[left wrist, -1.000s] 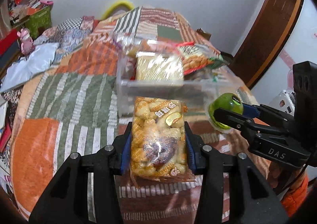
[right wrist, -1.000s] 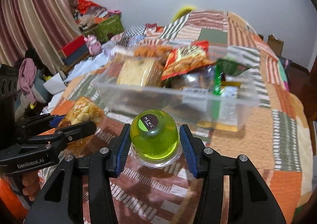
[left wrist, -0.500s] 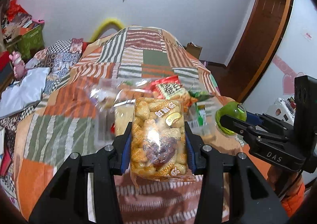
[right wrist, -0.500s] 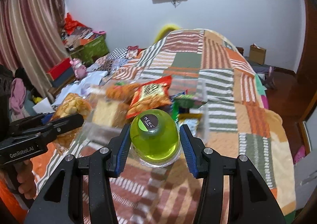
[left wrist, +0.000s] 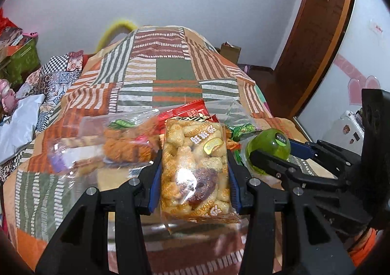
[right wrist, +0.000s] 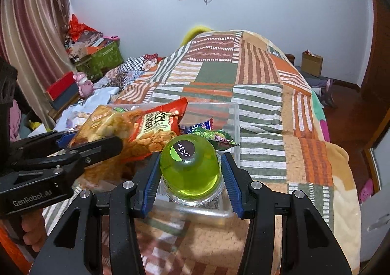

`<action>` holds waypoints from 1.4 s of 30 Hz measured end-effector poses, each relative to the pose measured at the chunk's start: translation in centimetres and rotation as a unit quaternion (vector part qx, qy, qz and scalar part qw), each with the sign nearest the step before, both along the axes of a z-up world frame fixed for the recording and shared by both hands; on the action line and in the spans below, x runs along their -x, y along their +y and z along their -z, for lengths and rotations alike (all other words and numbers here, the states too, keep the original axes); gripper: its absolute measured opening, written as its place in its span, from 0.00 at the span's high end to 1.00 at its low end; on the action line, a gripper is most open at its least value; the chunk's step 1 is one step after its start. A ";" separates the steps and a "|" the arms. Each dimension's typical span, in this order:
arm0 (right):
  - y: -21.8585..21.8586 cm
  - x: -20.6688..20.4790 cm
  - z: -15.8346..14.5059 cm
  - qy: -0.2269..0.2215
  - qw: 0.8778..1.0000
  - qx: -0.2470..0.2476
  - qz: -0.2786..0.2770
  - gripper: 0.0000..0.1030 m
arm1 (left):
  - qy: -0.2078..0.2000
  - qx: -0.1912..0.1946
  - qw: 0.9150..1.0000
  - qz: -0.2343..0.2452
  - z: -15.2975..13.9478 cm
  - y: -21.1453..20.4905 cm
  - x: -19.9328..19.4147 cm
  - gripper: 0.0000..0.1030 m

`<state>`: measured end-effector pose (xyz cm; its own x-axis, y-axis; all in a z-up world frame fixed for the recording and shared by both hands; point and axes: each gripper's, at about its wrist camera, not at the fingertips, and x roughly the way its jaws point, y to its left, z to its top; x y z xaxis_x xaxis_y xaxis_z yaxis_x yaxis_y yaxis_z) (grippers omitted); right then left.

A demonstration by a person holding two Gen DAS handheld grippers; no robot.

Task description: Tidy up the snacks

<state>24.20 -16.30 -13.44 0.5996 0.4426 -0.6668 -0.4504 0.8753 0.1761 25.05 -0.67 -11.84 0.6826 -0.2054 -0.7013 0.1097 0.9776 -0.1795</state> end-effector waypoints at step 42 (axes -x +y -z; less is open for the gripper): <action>-2.9 9.1 -9.8 -0.103 0.993 -0.053 -0.009 0.48 | -0.141 -0.001 0.989 -0.036 -10.7 1.5 12.2 0.45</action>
<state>15.11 -19.22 -3.66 0.7098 0.5160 -0.4795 -0.5019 0.8481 0.1696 12.86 0.79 -1.13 0.8638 -0.1482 -0.4815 0.0853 0.9850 -0.1502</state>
